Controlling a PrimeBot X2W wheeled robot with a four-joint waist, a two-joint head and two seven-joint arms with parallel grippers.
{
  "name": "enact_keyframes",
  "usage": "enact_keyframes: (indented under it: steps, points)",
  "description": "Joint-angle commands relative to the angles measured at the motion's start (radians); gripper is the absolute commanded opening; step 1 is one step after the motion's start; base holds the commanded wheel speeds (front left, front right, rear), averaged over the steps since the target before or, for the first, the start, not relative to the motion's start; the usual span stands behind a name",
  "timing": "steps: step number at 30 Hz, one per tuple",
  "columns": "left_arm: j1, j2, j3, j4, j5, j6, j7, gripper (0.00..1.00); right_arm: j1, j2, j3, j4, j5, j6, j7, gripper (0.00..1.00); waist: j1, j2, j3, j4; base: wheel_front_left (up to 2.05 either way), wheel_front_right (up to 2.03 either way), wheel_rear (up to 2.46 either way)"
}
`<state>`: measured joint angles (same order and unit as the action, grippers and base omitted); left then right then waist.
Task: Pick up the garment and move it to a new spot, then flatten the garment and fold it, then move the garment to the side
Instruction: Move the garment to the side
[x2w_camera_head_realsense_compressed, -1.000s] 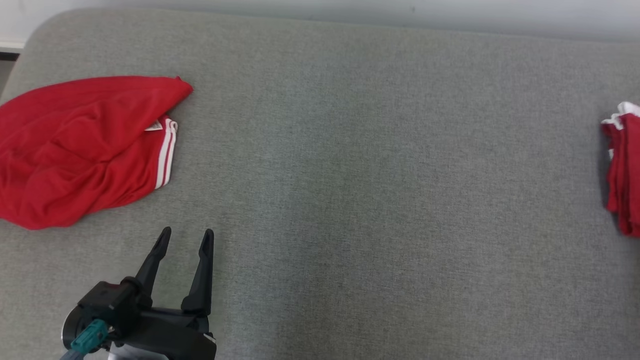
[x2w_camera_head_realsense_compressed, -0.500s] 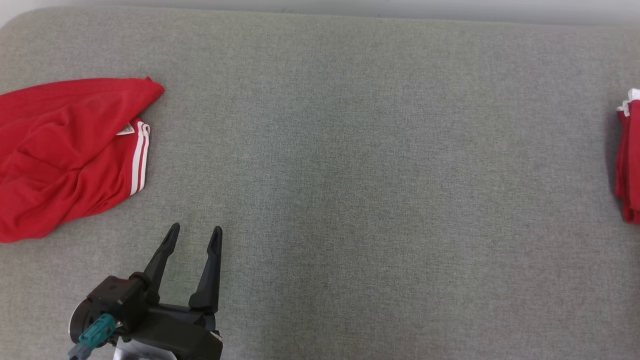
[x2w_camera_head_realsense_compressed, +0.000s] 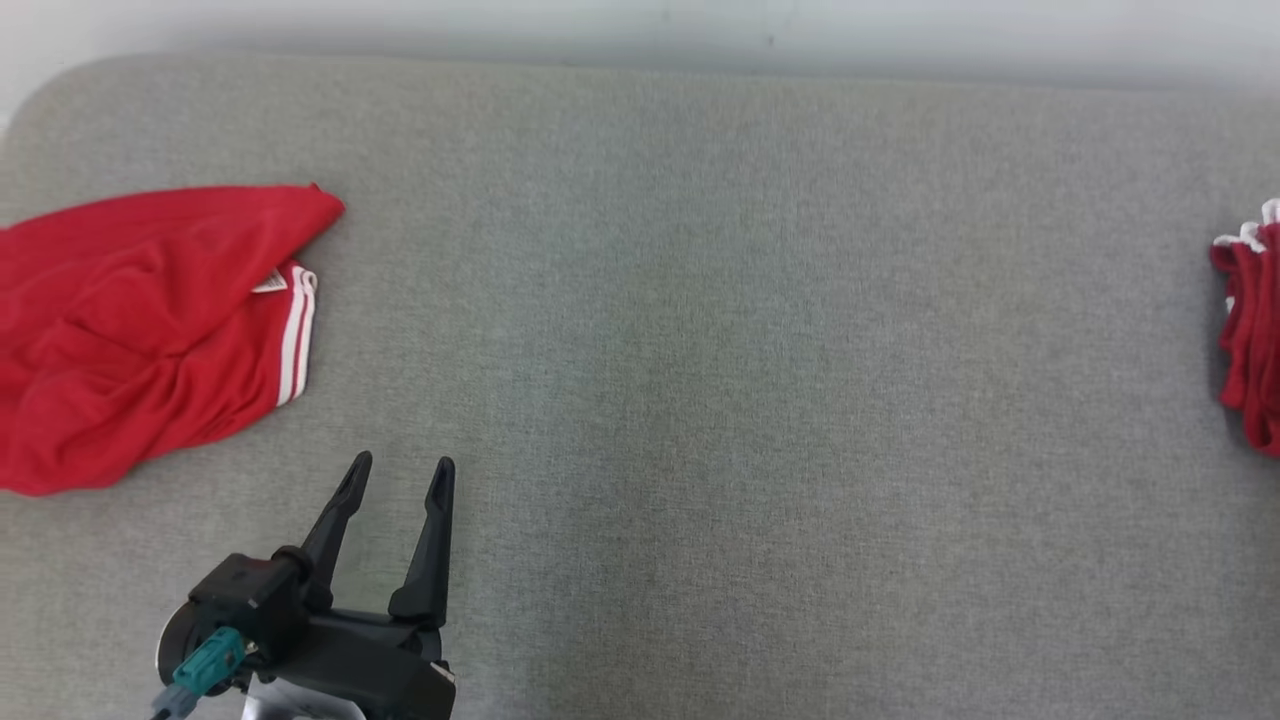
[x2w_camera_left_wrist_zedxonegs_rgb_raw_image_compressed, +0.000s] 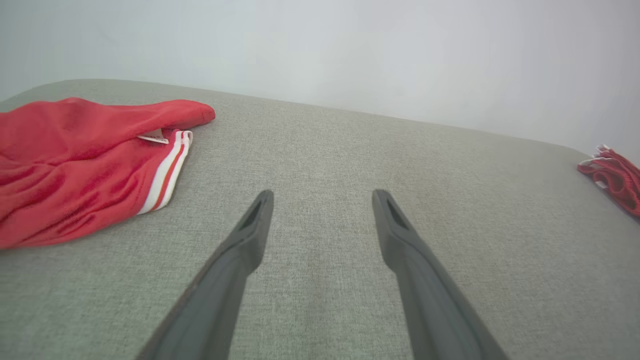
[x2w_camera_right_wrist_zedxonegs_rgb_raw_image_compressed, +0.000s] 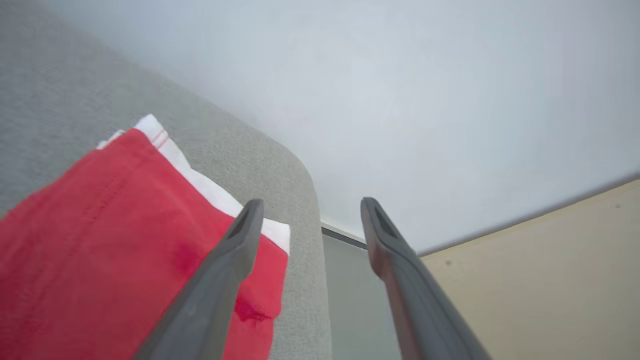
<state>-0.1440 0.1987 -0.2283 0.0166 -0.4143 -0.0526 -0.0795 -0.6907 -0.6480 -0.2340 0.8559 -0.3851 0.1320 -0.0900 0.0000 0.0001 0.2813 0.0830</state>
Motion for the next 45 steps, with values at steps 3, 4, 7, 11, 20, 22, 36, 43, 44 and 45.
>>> enact_keyframes:
  steps: [3,4,7,11,20,22,36,43,44,45]
  points:
    - [0.031,-0.002,0.004,0.028,-0.007,0.004,-0.032,1.00,-0.011,0.095,0.015,0.069,0.087,-0.003,-0.111,1.00,0.0000,-0.0001,-0.090,0.015,0.00,0.00,0.00]
    - [0.038,-0.003,0.006,0.034,-0.009,0.005,-0.042,1.00,-0.002,0.126,0.021,0.077,0.119,-0.003,-0.130,1.00,0.0000,-0.0001,-0.109,0.017,0.00,0.00,0.00]
    - [0.066,-0.005,0.013,0.059,-0.014,0.007,-0.076,1.00,0.056,0.238,0.053,0.066,0.236,-0.003,-0.164,1.00,0.0000,-0.0001,-0.176,0.020,0.00,0.00,0.00]
    - [0.104,-0.009,0.027,0.084,-0.018,0.009,-0.125,1.00,0.170,0.348,0.139,-0.033,0.402,-0.003,-0.175,1.00,0.0000,-0.0001,-0.252,0.019,0.00,0.00,0.00]
    - [0.180,0.005,0.058,0.145,-0.025,0.027,-0.162,1.00,0.526,0.490,0.294,-0.410,0.577,-0.003,-0.106,1.00,0.0000,-0.0001,-0.346,-0.004,0.00,0.00,0.00]
    - [0.194,0.011,0.066,0.157,-0.033,0.032,-0.163,1.00,0.575,0.515,0.286,-0.463,0.577,-0.003,-0.059,1.00,0.0000,-0.0001,-0.355,-0.011,0.00,0.00,0.00]
    - [0.230,0.021,0.080,0.204,-0.045,0.051,-0.163,1.00,0.736,0.598,0.185,-0.650,0.455,-0.002,0.147,1.00,0.0000,-0.0001,-0.383,-0.046,0.00,0.00,0.00]
    - [0.222,0.023,0.074,0.205,-0.050,0.049,-0.164,1.00,0.755,0.598,0.182,-0.696,0.480,-0.003,0.166,1.00,0.0000,-0.0001,-0.382,-0.055,0.00,0.00,0.00]
    - [0.219,0.024,0.073,0.205,-0.050,0.049,-0.164,1.00,0.754,0.598,0.182,-0.700,0.481,-0.002,0.165,1.00,0.0000,-0.0001,-0.381,-0.055,0.00,0.00,0.00]
    - [0.216,0.024,0.072,0.204,-0.049,0.048,-0.164,1.00,0.753,0.598,0.182,-0.703,0.485,-0.002,0.166,1.00,0.0000,-0.0001,-0.380,-0.055,0.00,0.00,0.00]
